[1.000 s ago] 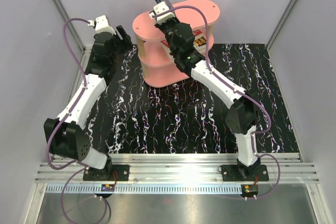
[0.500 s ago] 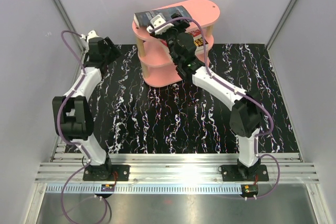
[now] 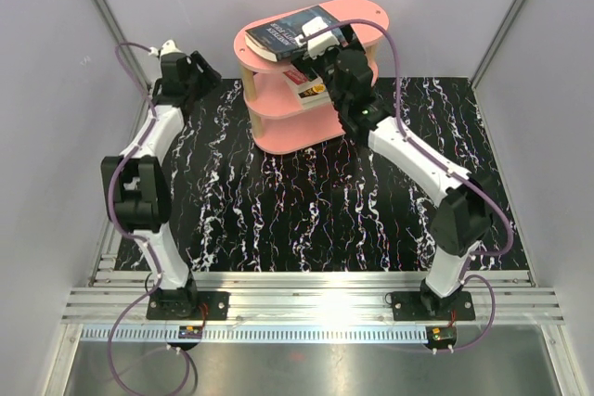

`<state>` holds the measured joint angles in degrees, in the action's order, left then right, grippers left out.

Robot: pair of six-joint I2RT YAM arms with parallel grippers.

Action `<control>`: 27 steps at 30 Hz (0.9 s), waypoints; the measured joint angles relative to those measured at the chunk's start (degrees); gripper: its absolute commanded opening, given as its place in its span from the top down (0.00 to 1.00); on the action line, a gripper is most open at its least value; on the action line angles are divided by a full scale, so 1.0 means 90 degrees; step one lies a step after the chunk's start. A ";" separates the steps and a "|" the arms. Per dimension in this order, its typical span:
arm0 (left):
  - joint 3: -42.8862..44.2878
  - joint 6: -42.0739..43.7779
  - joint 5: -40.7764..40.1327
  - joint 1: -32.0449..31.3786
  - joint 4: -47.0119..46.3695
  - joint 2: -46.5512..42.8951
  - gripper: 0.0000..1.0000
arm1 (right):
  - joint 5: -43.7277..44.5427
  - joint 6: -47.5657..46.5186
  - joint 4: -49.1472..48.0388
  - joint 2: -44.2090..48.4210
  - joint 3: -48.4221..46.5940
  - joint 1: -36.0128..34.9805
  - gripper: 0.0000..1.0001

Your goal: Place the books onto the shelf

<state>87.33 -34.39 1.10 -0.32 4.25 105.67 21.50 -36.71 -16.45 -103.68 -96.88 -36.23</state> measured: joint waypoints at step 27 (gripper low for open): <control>0.4515 -0.2380 0.3585 0.0668 -0.3247 0.5914 0.01 | -0.2076 0.3104 0.2611 0.0840 0.2647 0.0107 0.00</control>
<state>127.96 -55.81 33.36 5.69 -24.97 158.89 2.81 -8.78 7.05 -96.12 -73.06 -35.27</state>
